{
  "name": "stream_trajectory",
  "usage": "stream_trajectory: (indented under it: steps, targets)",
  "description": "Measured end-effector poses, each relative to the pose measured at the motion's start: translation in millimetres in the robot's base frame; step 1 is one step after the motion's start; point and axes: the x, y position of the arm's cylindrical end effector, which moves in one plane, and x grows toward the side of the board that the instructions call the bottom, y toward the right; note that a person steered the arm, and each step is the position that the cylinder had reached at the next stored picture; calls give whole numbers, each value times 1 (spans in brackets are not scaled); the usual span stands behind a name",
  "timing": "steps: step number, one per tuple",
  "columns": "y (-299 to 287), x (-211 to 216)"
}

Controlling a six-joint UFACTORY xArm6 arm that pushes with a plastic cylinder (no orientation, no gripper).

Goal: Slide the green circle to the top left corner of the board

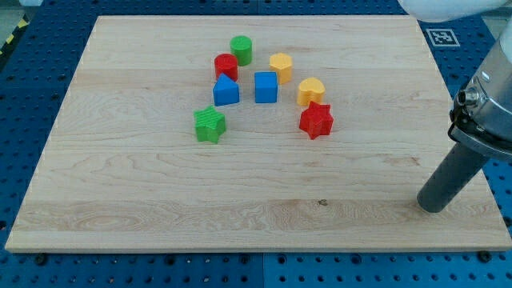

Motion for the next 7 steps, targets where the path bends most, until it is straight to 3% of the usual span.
stream_trajectory:
  steps: [2,4,5,6,7]
  targets:
    - [-14,-25]
    - [-20,-170]
    - [-50,-245]
    - [-57,-247]
    - [-108,-248]
